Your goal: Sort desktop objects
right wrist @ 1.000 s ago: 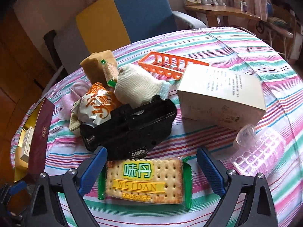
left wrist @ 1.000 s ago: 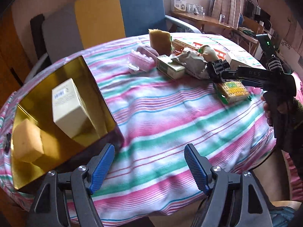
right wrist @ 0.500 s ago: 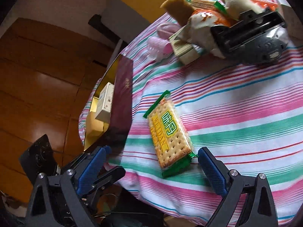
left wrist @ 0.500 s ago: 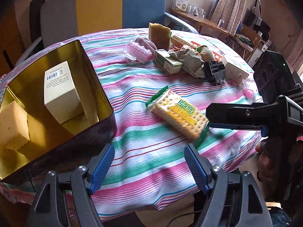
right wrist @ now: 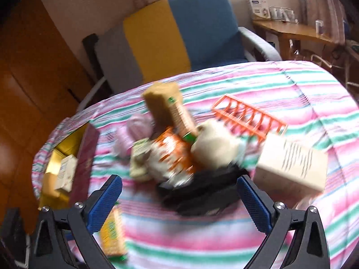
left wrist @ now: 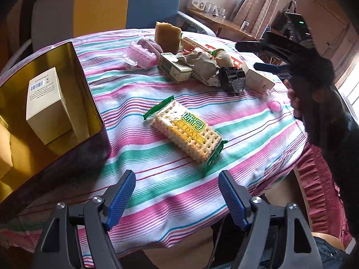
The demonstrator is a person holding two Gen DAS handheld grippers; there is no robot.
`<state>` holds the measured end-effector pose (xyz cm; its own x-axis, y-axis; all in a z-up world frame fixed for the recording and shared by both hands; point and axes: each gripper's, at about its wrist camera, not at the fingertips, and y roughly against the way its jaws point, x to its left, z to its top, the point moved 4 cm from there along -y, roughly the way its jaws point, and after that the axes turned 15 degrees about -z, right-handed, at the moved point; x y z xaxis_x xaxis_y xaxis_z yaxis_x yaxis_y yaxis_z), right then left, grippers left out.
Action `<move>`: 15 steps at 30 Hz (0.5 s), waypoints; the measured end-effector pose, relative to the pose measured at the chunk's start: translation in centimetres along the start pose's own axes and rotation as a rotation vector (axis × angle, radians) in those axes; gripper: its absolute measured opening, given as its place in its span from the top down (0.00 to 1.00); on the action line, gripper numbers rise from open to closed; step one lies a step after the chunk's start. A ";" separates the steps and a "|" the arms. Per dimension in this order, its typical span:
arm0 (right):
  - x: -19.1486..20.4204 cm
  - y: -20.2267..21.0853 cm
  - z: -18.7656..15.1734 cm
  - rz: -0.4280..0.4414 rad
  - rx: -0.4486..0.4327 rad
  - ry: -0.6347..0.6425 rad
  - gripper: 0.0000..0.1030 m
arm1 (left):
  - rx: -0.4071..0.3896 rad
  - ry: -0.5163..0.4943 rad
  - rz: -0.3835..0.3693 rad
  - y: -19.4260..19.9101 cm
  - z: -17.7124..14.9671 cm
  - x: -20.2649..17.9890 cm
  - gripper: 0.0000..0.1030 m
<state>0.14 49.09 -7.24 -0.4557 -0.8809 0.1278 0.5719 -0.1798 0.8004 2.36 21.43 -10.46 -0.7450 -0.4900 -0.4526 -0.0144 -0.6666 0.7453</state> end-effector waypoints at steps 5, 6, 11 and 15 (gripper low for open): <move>-0.6 -3.3 1.8 -0.042 0.045 0.026 0.00 | 0.009 0.004 -0.030 -0.4 0.7 -0.1 0.25; -0.6 -4.0 1.9 -0.047 0.057 0.031 0.00 | 0.012 0.006 -0.033 -0.5 0.8 -0.1 0.25; 1.0 -4.4 0.4 0.066 0.128 0.082 0.00 | 0.024 0.018 -0.040 -1.3 1.6 -0.1 0.25; 2.2 -3.4 -2.8 0.159 0.203 0.100 0.00 | 0.026 0.026 -0.035 -1.5 1.6 -0.1 0.25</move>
<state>-0.90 46.53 -11.29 -0.2953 -0.9318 0.2111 0.4778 0.0473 0.8772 1.41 23.37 -10.73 -0.7265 -0.4810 -0.4908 -0.0579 -0.6688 0.7412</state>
